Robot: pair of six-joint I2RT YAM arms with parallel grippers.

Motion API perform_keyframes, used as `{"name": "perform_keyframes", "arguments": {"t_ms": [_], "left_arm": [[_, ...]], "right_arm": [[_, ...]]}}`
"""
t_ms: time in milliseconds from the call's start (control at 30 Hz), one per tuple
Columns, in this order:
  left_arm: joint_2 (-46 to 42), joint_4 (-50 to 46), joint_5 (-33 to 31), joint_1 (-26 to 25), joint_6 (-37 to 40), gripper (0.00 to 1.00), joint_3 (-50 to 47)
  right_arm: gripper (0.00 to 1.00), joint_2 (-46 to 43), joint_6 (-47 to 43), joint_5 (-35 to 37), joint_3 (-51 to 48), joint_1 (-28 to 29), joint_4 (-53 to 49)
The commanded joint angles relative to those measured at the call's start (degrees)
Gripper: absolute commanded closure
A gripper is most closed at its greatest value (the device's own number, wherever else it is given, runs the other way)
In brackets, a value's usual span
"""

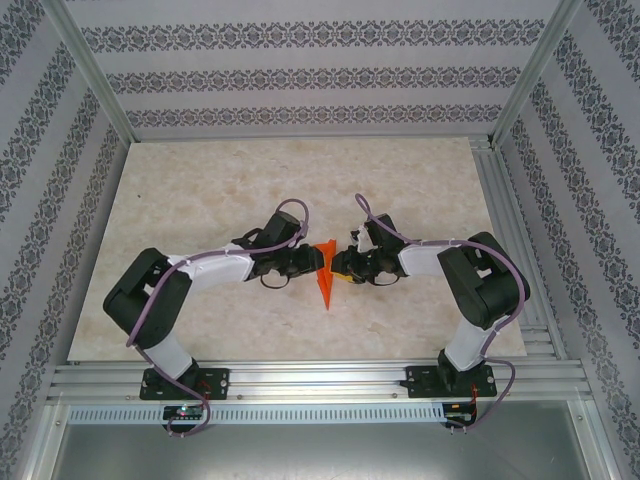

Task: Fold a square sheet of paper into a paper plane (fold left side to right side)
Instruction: Fold the wing for the fifth time at the center of the table.

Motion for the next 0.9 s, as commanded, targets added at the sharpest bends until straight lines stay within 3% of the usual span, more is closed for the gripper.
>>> {"name": "perform_keyframes", "arguments": {"t_ms": [0, 300, 633, 867], "left_arm": [[2.25, -0.60, 1.55, 0.89, 2.20, 0.68, 3.27], [6.98, -0.60, 2.04, 0.89, 2.45, 0.73, 6.43], [7.27, -2.93, -0.43, 0.88, 3.52, 0.91, 6.59], [8.02, -3.20, -1.78, 1.05, 3.95, 0.96, 5.67]], "right_arm": [[0.67, 2.74, -1.38, 1.97, 0.87, 1.12, 0.54], [0.67, 3.11, -1.79, 2.00, 1.21, 1.21, -0.14], [0.67, 3.64, -2.13, 1.88, 1.79, 1.21, -0.64], [0.66, 3.20, -2.46, 1.55, 2.14, 1.21, -1.14]]}}
